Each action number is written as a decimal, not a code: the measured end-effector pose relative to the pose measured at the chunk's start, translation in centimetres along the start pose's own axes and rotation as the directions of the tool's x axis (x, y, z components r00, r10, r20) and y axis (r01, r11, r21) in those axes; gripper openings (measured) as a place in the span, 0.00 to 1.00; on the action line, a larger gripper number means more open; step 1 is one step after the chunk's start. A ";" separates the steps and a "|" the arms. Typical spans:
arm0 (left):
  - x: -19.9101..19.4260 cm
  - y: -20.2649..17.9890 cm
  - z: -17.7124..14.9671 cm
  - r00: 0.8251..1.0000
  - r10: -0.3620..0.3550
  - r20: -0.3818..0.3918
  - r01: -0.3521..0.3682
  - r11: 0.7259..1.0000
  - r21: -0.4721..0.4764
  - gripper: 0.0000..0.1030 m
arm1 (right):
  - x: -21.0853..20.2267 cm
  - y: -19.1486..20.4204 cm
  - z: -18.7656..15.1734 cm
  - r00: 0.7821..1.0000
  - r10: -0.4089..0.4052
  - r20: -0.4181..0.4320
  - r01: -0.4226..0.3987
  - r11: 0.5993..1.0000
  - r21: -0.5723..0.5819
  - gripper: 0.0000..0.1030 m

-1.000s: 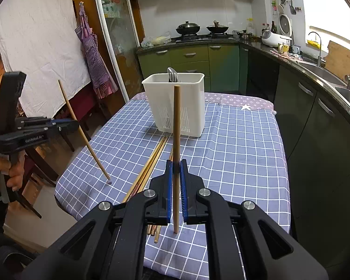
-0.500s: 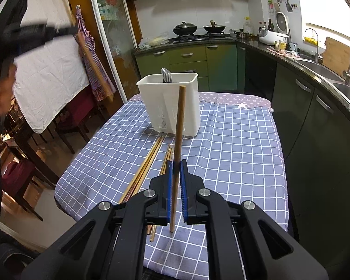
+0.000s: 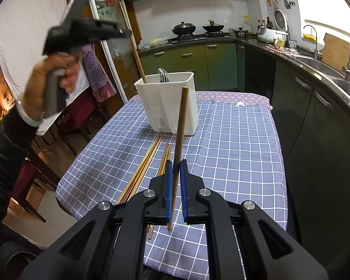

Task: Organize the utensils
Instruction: 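Drop the chopstick into the holder with the left gripper while the right gripper lifts its chopstick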

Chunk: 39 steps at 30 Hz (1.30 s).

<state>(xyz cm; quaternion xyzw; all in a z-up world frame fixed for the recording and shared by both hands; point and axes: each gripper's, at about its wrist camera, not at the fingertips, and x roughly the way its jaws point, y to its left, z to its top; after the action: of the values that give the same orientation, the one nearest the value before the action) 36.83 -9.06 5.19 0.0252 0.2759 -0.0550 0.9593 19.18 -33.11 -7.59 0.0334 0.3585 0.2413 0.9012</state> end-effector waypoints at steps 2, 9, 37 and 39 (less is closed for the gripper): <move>1.0 -0.1 -0.8 1.000 0.007 -0.018 -0.007 1.000 0.006 0.06 | 0.0 0.1 0.1 1.000 -0.001 0.001 0.001 1.000 -0.002 0.07; 2.2 0.6 -3.5 0.995 0.000 -0.099 0.002 1.000 0.017 0.07 | -0.7 1.0 2.0 1.000 0.003 0.024 -0.002 1.000 -0.027 0.07; -7.9 3.5 -7.8 0.980 -0.168 -0.109 0.169 0.986 -0.002 0.10 | 23.9 -6.1 8.1 0.816 -0.148 -0.559 0.220 0.973 0.064 0.07; -8.3 3.3 -8.1 0.978 -0.177 -0.108 0.178 0.984 0.001 0.10 | 25.0 -6.5 7.8 0.797 -0.164 -0.581 0.239 0.969 0.054 0.08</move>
<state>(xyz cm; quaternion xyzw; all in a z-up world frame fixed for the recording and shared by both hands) 25.94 -4.34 2.81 0.0087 0.3278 -0.1405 0.9342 42.65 -26.51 -19.07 -0.0227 0.6282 0.1198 0.7684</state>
